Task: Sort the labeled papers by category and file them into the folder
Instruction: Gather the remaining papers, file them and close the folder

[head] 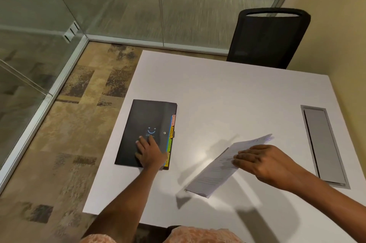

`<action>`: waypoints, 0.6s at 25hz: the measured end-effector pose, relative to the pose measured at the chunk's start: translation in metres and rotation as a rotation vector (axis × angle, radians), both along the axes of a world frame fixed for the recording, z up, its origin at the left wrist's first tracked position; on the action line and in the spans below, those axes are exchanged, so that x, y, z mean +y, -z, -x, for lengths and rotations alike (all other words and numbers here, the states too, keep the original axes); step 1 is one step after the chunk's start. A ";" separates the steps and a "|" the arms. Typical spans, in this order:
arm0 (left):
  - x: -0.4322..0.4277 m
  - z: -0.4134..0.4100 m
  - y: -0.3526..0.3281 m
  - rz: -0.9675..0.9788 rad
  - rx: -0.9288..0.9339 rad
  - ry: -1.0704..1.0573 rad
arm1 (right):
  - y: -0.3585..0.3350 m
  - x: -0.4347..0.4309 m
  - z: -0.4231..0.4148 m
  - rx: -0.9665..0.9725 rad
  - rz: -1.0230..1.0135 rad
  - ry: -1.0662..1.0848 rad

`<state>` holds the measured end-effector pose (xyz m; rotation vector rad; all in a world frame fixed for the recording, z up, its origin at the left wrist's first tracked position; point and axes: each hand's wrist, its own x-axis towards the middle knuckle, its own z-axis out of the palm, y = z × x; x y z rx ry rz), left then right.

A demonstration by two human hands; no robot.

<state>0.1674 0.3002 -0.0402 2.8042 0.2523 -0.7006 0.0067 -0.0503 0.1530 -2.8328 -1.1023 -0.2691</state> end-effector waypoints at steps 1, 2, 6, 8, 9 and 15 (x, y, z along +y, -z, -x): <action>0.003 -0.003 0.009 -0.011 0.062 -0.007 | 0.002 -0.001 0.001 -0.002 0.009 0.010; 0.005 -0.005 0.015 -0.012 0.106 -0.006 | 0.003 -0.001 0.002 -0.002 0.019 0.020; 0.004 -0.008 0.027 -0.049 0.143 -0.003 | 0.009 -0.004 0.003 0.027 0.011 0.095; 0.002 -0.012 0.026 -0.074 0.149 0.010 | 0.013 -0.006 0.002 0.024 -0.014 0.130; 0.003 -0.013 0.026 -0.080 0.149 0.013 | 0.013 -0.006 0.001 0.026 -0.039 0.133; 0.006 -0.016 0.027 -0.101 0.121 0.058 | 0.019 -0.002 -0.002 0.081 -0.080 0.150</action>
